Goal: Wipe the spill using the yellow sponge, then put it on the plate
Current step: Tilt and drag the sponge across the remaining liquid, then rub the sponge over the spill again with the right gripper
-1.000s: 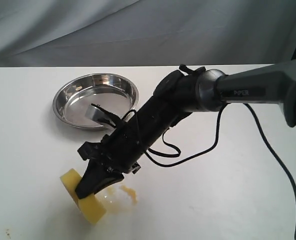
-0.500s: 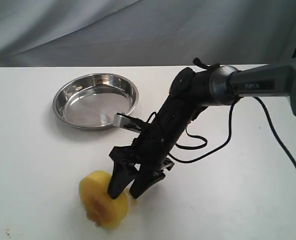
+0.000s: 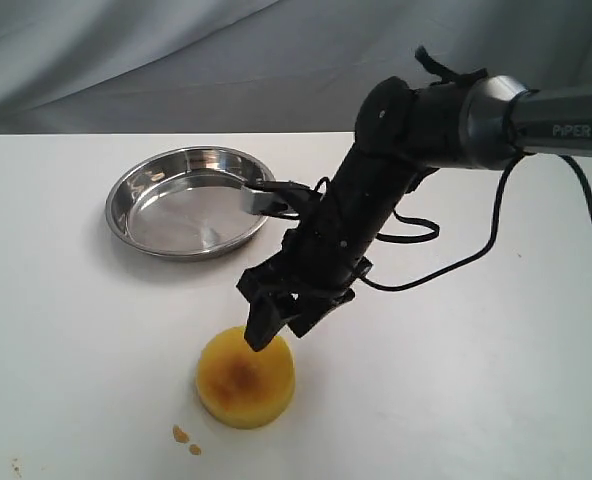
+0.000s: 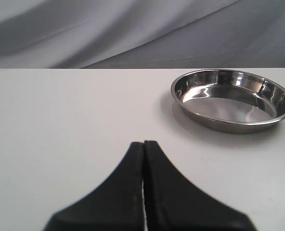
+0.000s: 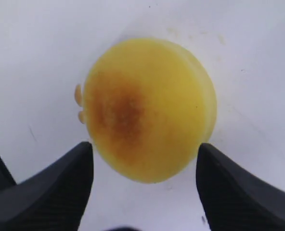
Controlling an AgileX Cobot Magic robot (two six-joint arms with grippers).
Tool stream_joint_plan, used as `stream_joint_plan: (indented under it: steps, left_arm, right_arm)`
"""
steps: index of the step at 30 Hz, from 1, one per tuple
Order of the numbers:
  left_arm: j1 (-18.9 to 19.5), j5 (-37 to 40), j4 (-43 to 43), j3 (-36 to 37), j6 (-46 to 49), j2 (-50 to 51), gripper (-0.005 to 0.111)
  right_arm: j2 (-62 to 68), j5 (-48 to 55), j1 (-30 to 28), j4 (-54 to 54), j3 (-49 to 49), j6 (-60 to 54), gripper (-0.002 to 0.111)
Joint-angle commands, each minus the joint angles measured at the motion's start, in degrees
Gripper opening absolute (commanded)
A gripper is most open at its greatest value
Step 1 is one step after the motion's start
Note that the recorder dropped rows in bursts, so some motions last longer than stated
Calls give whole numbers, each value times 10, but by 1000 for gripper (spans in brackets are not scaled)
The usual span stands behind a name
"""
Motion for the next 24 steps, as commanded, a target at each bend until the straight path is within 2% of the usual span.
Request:
stream_joint_plan:
  steps: [1,5,13,15,20,24]
  left_arm:
    - [1,-7,-1,2,-1,-3,0]
    - [1,-7,-1,2,-1,-3,0]
    - [1,-7,-1,2,-1,-3,0]
    - [1,-7,-1,2,-1,-3,0]
    - [1,-7,-1,2,-1,-3,0]
    - [1,-7,-1,2,-1,-3,0]
  right_arm:
    - [-6,-40,55,-90,-3,36,55]
    - [2,-81,111,-184,-3,77,51]
    - [31,-97,146,-265,-3,116,49]
    - [32,-97,147,-269,-3,118,40]
    - [32,-93,147,-271,-3,115,0]
    - [28,-89,147,-269,-3,114,0]
